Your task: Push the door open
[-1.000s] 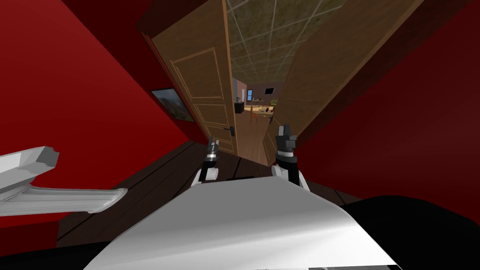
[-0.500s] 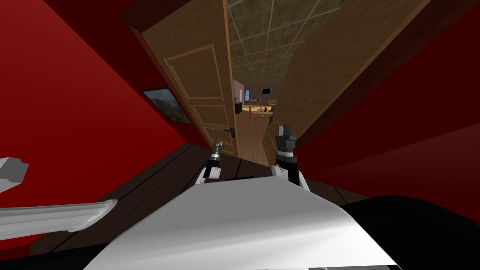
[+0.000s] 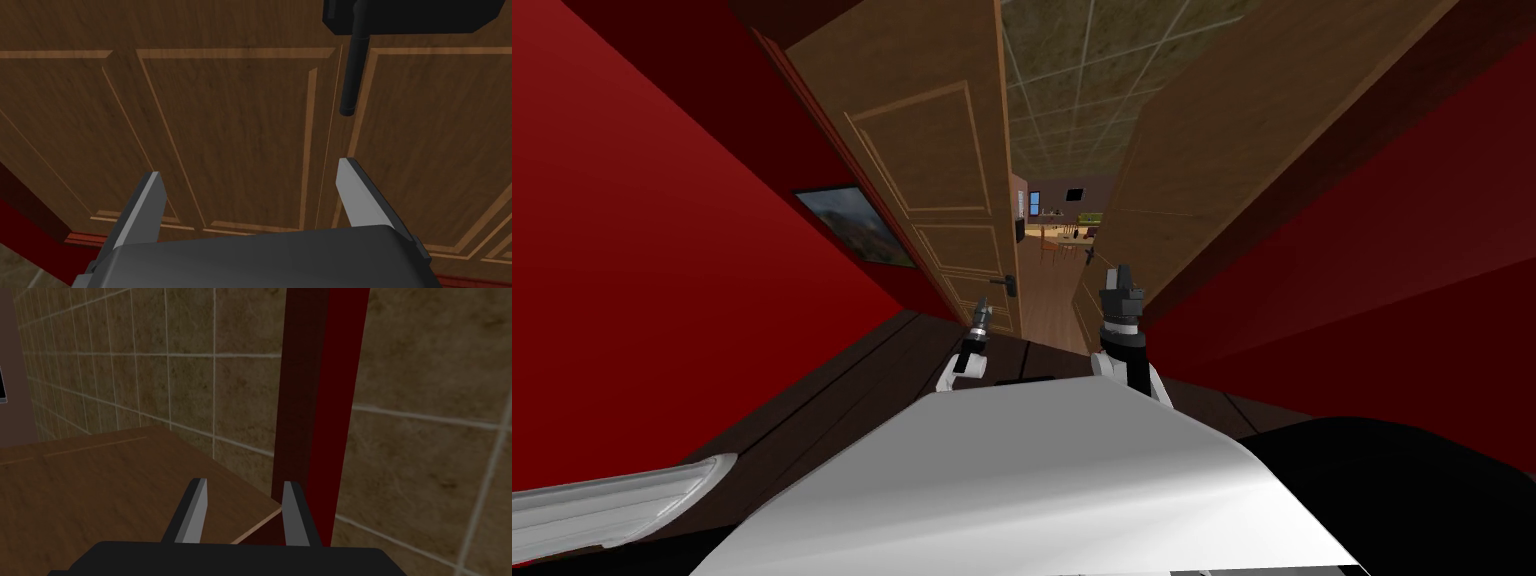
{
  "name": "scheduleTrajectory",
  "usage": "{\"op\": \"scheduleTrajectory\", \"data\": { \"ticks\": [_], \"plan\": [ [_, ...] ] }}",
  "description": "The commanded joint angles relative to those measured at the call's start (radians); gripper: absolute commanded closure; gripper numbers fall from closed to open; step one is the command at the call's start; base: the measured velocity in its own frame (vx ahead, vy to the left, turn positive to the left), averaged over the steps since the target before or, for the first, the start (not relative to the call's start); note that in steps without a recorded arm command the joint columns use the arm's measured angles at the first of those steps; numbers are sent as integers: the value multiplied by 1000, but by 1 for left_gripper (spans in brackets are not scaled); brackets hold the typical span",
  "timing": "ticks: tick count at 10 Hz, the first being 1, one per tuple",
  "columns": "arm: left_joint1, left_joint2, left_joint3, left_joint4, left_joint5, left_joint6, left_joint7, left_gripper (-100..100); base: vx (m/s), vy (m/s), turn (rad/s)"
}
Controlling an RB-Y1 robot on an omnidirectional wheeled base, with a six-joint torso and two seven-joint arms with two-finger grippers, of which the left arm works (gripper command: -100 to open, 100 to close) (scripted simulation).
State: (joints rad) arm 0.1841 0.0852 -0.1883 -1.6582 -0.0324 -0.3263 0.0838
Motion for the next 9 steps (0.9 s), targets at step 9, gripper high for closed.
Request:
{"op": "scheduleTrajectory", "data": {
  "ticks": [9],
  "plan": [
    [-103, 0, -46, 211, 1, 45, 11, -100, 79, 90, -71]
  ]
}}
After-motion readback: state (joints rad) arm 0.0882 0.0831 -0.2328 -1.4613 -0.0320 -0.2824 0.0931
